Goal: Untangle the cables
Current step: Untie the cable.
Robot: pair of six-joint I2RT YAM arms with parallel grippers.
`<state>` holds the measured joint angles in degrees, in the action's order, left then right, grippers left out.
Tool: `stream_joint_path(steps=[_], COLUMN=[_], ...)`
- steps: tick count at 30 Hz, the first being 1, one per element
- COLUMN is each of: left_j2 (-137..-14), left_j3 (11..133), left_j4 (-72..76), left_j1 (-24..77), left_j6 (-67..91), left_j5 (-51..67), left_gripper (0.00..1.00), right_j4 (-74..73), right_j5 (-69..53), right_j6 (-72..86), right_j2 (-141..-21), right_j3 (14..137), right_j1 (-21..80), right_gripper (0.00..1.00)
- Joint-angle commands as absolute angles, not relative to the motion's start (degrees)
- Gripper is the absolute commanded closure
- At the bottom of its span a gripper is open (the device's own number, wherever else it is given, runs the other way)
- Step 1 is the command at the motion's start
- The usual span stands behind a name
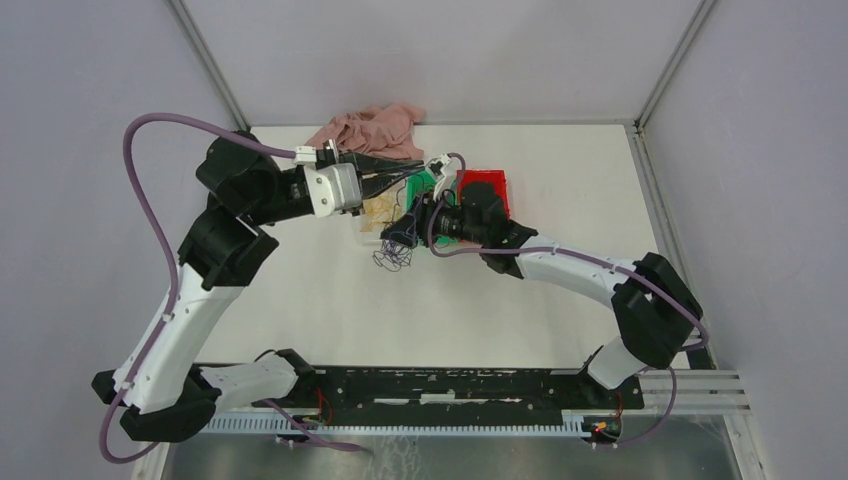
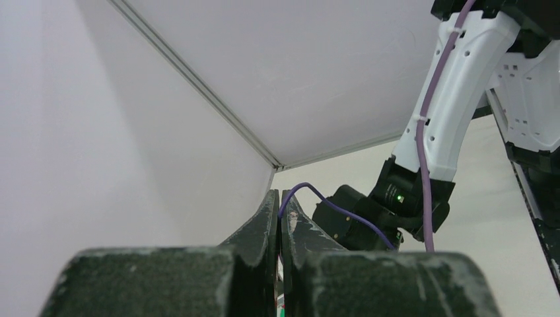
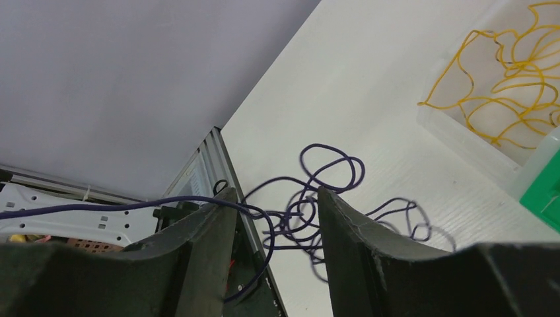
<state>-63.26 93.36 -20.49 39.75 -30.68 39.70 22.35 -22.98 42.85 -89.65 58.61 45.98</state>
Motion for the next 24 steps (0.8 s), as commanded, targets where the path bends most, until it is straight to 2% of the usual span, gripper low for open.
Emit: stream_joint_path(steps=[1,12,24], left_j2=[-63.90,-67.24,-72.07], left_j3=[97.15,105.00,119.32], left_j4=[-17.68,-16.82,-16.32], left_j1=[40.07,40.02,39.99], left_j6=[-25.68,-23.29,-24.76], left_j5=[41.89,42.03,39.59], left_gripper=[0.97,0.97,0.97], right_j4=[28.48,31.14,34.20], right_j5=[-22.94,-20.26,-15.08], right_j6=[43.87,44.01,43.68], right_j2=[-90.71,-94.55,-95.66], right_j3=[59.05,52.03,41.39], right_j1=[46.41,46.54,46.58], right_gripper=[0.46,0.51,0.53])
